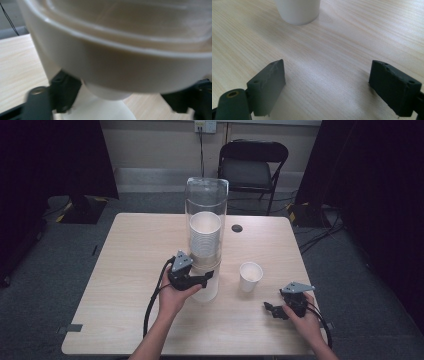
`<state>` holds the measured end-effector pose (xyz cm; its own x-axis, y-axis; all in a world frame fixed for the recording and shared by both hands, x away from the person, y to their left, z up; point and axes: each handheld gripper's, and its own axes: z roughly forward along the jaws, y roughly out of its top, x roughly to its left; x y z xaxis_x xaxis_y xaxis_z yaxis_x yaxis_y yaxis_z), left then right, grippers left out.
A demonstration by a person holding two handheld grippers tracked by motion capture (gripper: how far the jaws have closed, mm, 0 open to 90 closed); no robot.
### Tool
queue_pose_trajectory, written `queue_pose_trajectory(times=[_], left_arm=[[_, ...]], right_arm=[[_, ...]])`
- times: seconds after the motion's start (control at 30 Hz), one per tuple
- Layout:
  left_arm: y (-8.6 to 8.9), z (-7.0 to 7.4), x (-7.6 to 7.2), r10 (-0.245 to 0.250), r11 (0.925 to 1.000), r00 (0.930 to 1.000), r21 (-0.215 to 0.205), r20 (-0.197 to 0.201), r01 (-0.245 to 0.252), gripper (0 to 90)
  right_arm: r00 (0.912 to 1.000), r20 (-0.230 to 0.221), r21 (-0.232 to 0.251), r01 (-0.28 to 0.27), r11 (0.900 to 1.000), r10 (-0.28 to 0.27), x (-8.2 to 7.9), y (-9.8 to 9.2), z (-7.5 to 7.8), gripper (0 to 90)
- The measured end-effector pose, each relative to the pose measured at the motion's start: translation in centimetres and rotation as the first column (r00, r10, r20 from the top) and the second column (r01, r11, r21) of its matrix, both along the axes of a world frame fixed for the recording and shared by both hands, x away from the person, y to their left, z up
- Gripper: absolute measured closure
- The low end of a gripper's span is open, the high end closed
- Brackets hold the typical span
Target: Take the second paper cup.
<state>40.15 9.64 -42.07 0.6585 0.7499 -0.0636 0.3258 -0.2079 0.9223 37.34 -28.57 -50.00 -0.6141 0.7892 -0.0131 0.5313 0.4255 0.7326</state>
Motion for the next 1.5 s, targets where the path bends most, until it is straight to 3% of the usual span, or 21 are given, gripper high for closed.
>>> queue_pose_trajectory(times=[0.2,0.33,0.37,0.4,0.43,0.47,0.5,0.53,0.57,0.6,0.63,0.73,0.9,0.97,1.1,1.27,1.37,1.4,1.47,1.5], left_arm=[[-0.1,-0.7,0.1,0.008,1.0000,0.9986,0.005,0.053,-0.008,35.5],[-0.2,-0.7,-0.1,0.006,0.9998,0.9988,0.018,0.049,-0.007,35.9],[-0.3,-0.8,-0.1,0.001,0.9998,0.9999,0.017,0.013,-0.001,36.0],[-0.5,-1.5,0.0,0.014,0.9982,0.9990,0.059,-0.042,-0.012,36.5],[-0.5,-1.5,0.0,0.014,0.9982,0.9990,0.059,-0.042,-0.012,37.2],[-0.3,-3.7,0.0,0.017,0.9946,0.9890,0.103,-0.147,-0.002,37.4],[-0.3,-5.2,-0.2,0.029,0.9840,0.9786,0.178,-0.204,0.008,37.3],[-0.3,-6.8,-0.5,0.019,0.9894,0.9753,0.145,-0.220,0.013,37.1],[-0.3,-6.8,-0.5,0.019,0.9894,0.9753,0.145,-0.220,0.013,37.0],[-0.1,-7.7,-1.1,0.016,0.9977,0.9827,0.067,-0.184,-0.003,36.9],[-0.1,-7.6,-1.3,0.014,0.9981,0.9847,0.061,-0.174,-0.003,36.7],[0.3,-6.8,-1.5,0.007,0.9966,0.9888,0.082,-0.149,0.005,36.5],[1.5,-6.9,-2.0,0.001,0.9908,0.9878,0.134,-0.156,0.020,36.2],[1.7,-6.9,-2.2,0.000,0.9910,0.9869,0.132,-0.161,0.021,36.1],[3.7,-6.9,-2.7,0.023,0.9828,0.9858,0.184,-0.166,0.008,35.9],[5.7,-7.3,-3.0,0.049,0.9795,0.9812,0.201,-0.187,-0.011,35.8],[6.2,-7.5,-3.1,0.057,0.9796,0.9792,0.200,-0.194,-0.017,35.7],[6.4,-7.6,-3.0,0.058,0.9765,0.9797,0.215,-0.192,-0.016,35.7],[6.5,-7.9,-3.0,0.079,0.9781,0.9732,0.205,-0.216,-0.034,35.5],[6.6,-7.9,-2.9,0.080,0.9762,0.9746,0.214,-0.209,-0.034,35.5]], right_arm=[[1.0000,-0.001,-0.001,0.001,1.000,-0.001,0.0,0.0,0.0,12.6],[1.0000,-0.001,-0.002,0.001,1.000,-0.001,0.0,0.0,0.0,12.3],[1.0000,-0.001,-0.002,0.001,1.000,-0.001,0.0,0.0,0.0,12.3],[1.0000,-0.001,-0.003,0.001,1.000,-0.001,0.0,0.0,0.0,12.3],[1.0000,-0.001,-0.003,0.001,1.000,-0.001,0.0,0.0,0.0,12.3],[1.0000,-0.001,-0.002,0.001,1.000,-0.001,0.1,0.0,0.0,12.3],[1.0000,-0.001,-0.002,0.001,1.000,-0.001,0.1,0.0,0.0,12.3],[1.0000,0.000,-0.002,0.001,1.000,-0.001,0.1,0.0,0.0,12.3],[1.0000,-0.001,-0.002,0.001,1.000,-0.001,0.1,0.0,0.0,12.3],[1.0000,-0.001,-0.002,0.001,1.000,-0.001,0.1,0.0,0.0,12.3],[1.0000,-0.001,-0.002,0.000,1.000,0.000,0.1,0.0,0.0,12.2],[1.0000,0.000,-0.002,-0.004,1.000,0.004,0.2,0.0,0.0,11.0],[1.0000,-0.002,-0.006,-0.004,1.000,0.004,0.3,0.1,0.0,10.2],[1.0000,-0.004,-0.005,-0.004,1.000,0.004,0.3,0.1,0.0,10.2],[1.0000,-0.003,-0.006,-0.004,1.000,0.004,0.3,0.1,0.0,10.2],[1.0000,-0.004,-0.005,-0.004,1.000,0.004,0.3,0.1,0.0,10.2],[1.0000,-0.003,-0.006,-0.004,1.000,0.004,0.3,0.1,0.0,10.2],[1.0000,-0.003,-0.006,-0.004,1.000,0.004,0.3,0.1,0.0,10.2],[1.0000,-0.003,-0.005,-0.003,1.000,0.003,0.3,0.1,0.0,10.2],[1.0000,-0.003,-0.005,-0.003,1.000,0.003,0.3,0.1,0.0,10.2]])
